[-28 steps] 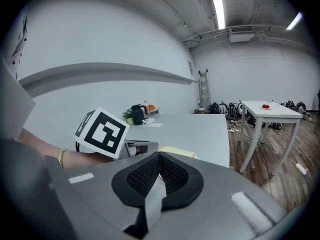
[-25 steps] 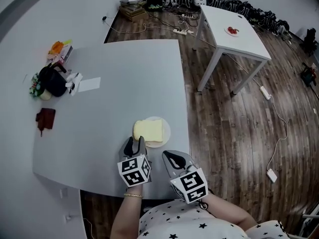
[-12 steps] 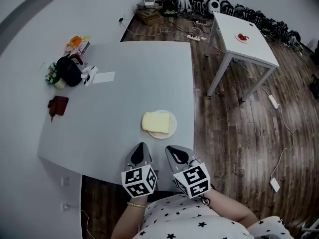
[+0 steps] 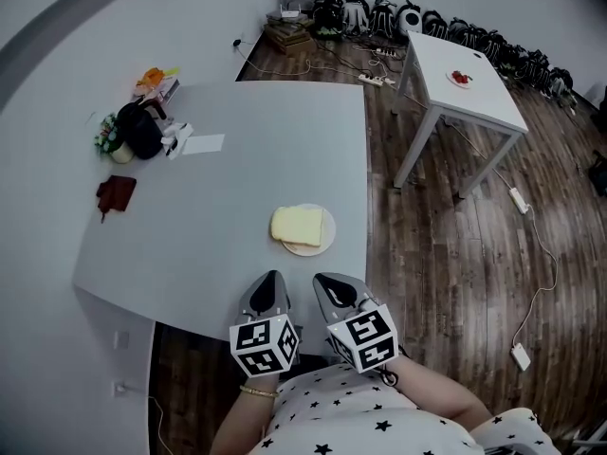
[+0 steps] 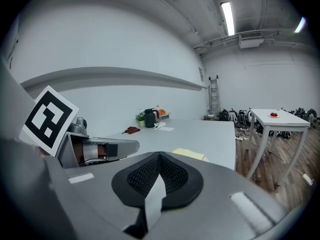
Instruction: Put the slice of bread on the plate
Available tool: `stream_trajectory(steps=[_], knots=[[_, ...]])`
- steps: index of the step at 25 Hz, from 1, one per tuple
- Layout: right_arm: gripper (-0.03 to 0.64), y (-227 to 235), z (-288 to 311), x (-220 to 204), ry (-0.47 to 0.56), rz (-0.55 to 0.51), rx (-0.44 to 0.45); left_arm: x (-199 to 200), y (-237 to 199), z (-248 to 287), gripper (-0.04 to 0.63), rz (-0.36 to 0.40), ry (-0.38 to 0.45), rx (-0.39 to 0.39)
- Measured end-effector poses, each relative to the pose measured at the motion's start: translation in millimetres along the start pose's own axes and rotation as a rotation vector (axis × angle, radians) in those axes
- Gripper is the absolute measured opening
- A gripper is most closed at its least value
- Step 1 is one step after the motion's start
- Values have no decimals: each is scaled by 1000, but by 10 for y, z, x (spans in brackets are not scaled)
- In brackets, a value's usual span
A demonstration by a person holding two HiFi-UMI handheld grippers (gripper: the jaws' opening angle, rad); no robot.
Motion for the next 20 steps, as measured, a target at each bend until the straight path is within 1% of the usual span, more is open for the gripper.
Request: stream_trajectory(steps=[14, 20], knots=[[-3, -49, -2, 26, 12, 7, -13, 25, -36, -54, 8, 6, -7, -8], [-3, -61, 15, 23, 12, 7, -10, 28, -37, -61, 8, 28, -10, -8]])
Point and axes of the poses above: the fingertips, and each gripper's own axes: z forward along the fingers, y to its right, x out of its top, the point moved 4 cm from there along -z, backward along the fingers, and after that the axes turned 2 degrees about z, right-handed, at the moved point
